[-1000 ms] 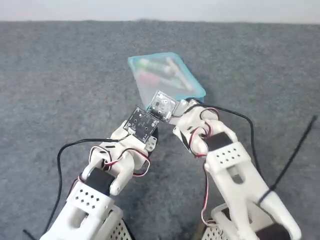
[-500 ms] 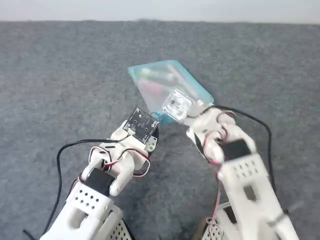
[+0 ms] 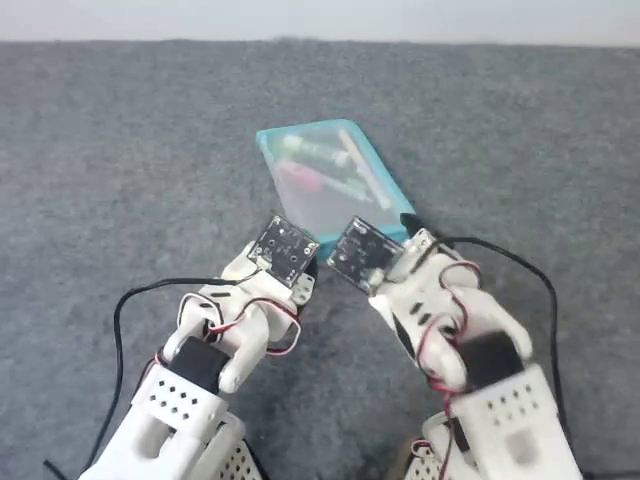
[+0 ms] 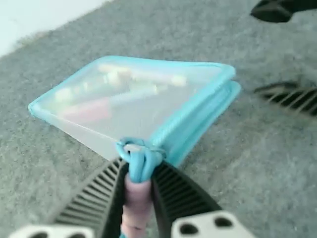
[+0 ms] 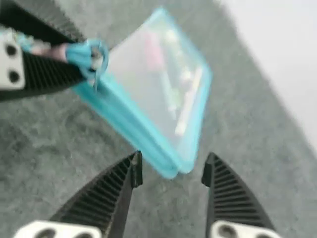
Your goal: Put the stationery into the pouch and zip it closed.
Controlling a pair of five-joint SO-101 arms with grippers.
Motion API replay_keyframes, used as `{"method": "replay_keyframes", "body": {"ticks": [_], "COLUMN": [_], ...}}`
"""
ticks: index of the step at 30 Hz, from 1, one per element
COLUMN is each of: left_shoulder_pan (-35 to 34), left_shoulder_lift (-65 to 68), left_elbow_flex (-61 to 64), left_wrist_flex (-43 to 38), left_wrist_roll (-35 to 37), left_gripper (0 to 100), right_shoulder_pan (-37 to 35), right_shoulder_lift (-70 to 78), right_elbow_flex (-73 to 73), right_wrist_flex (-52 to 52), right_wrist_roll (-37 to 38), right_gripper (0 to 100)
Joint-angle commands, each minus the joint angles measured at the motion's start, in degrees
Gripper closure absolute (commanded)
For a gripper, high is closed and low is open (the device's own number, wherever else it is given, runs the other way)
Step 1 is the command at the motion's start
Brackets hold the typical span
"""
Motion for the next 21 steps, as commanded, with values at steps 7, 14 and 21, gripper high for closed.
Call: {"method": "replay_keyframes", "body": {"ticks": [7,14,21], "left_shoulder_pan": [-0.18,-0.7,-13.01], "left_shoulder_lift": [-0.53,-0.7,-0.44], "left_elbow_flex": [-1.63,-1.71,-4.79], "left_wrist_flex": [0.09,0.09,-0.18], "left_wrist_roll": [-0.26,-0.09,9.14], "left_gripper": [99,99,99], "right_shoulder_pan": [1.45,-0.22,4.97], "right_shoulder_lift": [24.04,33.63,33.89], "right_elbow_flex": [-0.79,-3.6,-5.01], "right_wrist_flex": [-16.84,-18.15,-12.18], "right_wrist_roll": [-0.62,1.76,-8.18], "right_gripper": [78.9,79.0,79.0]}}
